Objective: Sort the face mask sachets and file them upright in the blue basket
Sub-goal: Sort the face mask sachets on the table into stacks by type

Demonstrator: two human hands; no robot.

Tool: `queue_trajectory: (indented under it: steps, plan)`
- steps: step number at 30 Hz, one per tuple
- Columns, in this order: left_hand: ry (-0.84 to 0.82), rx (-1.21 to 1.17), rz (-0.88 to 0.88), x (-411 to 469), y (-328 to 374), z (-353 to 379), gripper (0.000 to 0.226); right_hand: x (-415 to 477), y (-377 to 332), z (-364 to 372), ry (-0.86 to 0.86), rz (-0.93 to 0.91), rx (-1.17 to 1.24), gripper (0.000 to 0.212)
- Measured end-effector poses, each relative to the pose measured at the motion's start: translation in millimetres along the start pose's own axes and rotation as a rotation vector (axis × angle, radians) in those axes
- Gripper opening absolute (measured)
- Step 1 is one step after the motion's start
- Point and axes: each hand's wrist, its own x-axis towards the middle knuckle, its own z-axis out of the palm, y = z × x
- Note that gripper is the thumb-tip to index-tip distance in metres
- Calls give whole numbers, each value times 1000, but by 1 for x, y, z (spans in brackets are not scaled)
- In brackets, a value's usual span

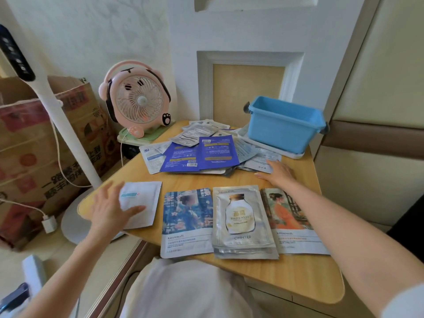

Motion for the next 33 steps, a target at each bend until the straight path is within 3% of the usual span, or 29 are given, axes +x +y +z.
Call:
queue_trajectory:
  steps: [2, 5, 7, 9, 11, 15, 17, 20, 24, 27, 33]
  plan:
    - [-78, -32, 237, -3, 15, 7, 95, 1, 0, -3, 75, 0, -6, 61]
    - [-372, -6, 461, -11, 35, 24, 117, -5, 3, -3, 216, -120, -220, 29]
    - [-564, 123, 543, -18, 46, 33, 112, -7, 10, -2, 262, -219, -383, 25]
    - [-625, 246, 584, -22, 50, 40, 112, -4, 15, -6, 252, -251, -419, 24]
    - [-606, 325, 602, -19, 51, 42, 111, -3, 15, -16, 276, -237, -254, 23]
    - [-611, 382, 626, -12, 57, 40, 109, -18, 2, -46, 741, -186, 500, 20]
    - [-646, 368, 612, -9, 60, 39, 108, -27, -9, -64, 813, -165, 789, 25]
    - [-730, 359, 578, -4, 64, 36, 116, -40, -23, -77, 676, -163, 856, 36]
    - [-779, 381, 572, -5, 70, 31, 120, -51, -36, -68, 501, -155, 981, 18]
    - [-779, 387, 570, -11, 71, 28, 118, -57, -41, -59, 436, -161, 1038, 18]
    - [-748, 386, 536, -23, 77, 21, 81, -70, -54, -52, 363, -146, 1072, 16]
